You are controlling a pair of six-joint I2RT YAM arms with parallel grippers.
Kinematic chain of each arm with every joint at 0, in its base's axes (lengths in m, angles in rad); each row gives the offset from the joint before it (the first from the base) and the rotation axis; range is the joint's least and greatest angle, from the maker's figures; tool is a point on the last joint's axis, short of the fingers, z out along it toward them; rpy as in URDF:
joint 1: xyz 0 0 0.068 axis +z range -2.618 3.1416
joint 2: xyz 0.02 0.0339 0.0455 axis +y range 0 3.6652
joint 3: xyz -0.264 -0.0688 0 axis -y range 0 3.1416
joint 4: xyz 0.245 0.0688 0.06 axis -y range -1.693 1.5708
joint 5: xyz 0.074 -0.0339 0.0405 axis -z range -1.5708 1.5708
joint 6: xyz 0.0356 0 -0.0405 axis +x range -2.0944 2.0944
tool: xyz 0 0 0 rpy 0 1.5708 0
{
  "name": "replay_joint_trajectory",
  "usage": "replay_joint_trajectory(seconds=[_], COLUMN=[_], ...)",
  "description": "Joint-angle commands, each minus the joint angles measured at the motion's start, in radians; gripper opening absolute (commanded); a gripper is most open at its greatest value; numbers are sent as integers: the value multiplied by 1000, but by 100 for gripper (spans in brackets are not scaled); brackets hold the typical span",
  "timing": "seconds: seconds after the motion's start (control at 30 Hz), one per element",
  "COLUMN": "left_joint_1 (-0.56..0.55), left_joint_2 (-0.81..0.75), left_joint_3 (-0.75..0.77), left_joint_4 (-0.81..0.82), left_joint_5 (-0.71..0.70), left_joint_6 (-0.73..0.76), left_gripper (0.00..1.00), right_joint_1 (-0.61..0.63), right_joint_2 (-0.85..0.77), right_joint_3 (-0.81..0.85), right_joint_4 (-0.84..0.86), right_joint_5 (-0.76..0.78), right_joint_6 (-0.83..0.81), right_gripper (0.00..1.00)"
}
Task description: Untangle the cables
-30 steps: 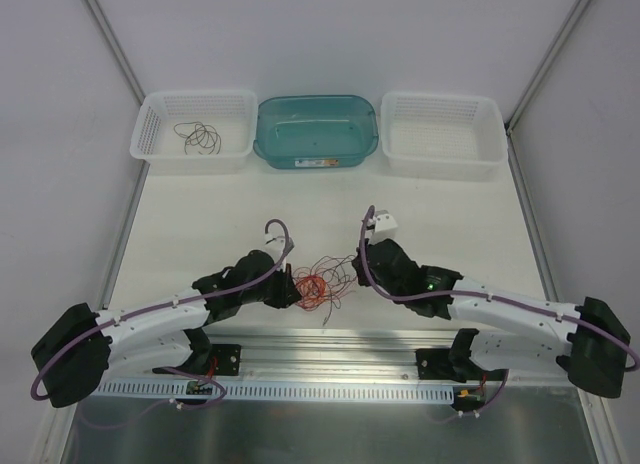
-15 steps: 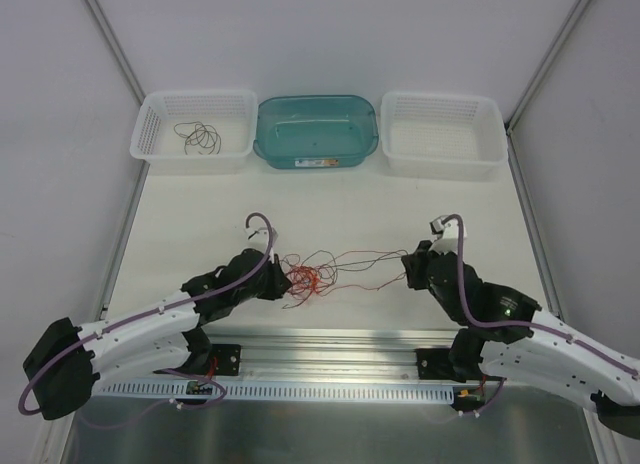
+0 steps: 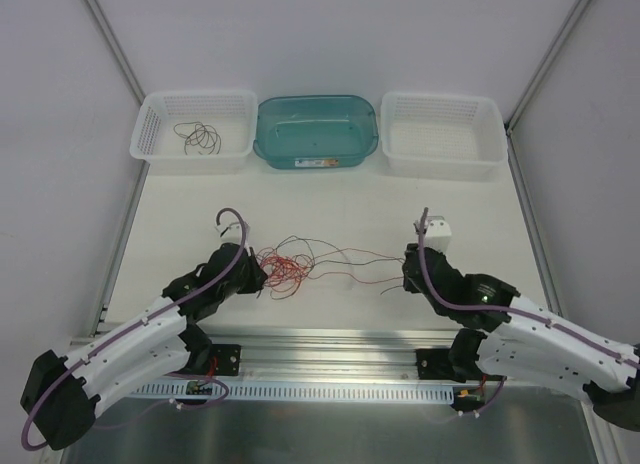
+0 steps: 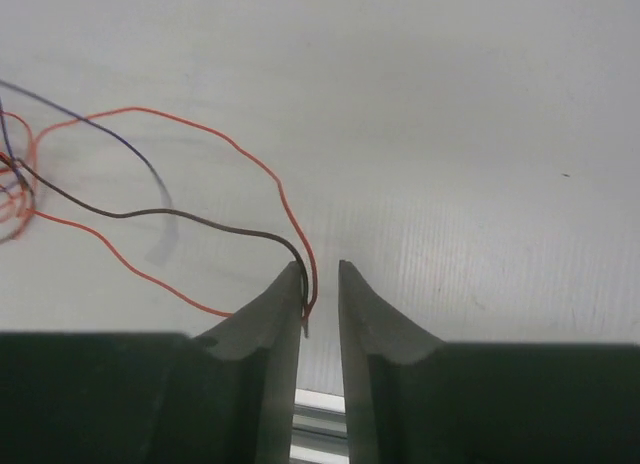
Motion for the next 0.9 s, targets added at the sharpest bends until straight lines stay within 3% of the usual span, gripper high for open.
replay_joint_trajectory(seconds=[0.0, 0.07, 0.1, 0.2, 0.43, 0.63, 0.87], left_joint_1=[14, 14, 11, 11, 5, 3, 1], left_joint_2=[40, 56, 71, 89, 96, 94, 94], left_joint_3=[24, 29, 29, 27, 23, 17, 15], left_joint_4=[-70, -58, -55, -36, -19, -13, -9], left_joint_5=[17, 63, 74, 117, 151, 166, 182], left_joint_6=[50, 63, 69, 69, 78, 84, 84], left_gripper=[0, 0, 0, 0, 0, 0, 0], right_joint_1=[-10, -10, -10, -5, 10, 38, 76], right_joint_2=[109, 183, 209, 309, 433, 530, 695], right_joint_3=[31, 23, 22, 51, 74, 112, 195], right_joint_4=[-7, 57, 85, 147, 311, 478, 529], right_joint_5=[-45, -116, -151, -246, -355, -579, -749], right_joint_6=[6, -6, -23, -64, -151, -274, -417], right_gripper=[26, 34, 48, 59, 57, 56, 55])
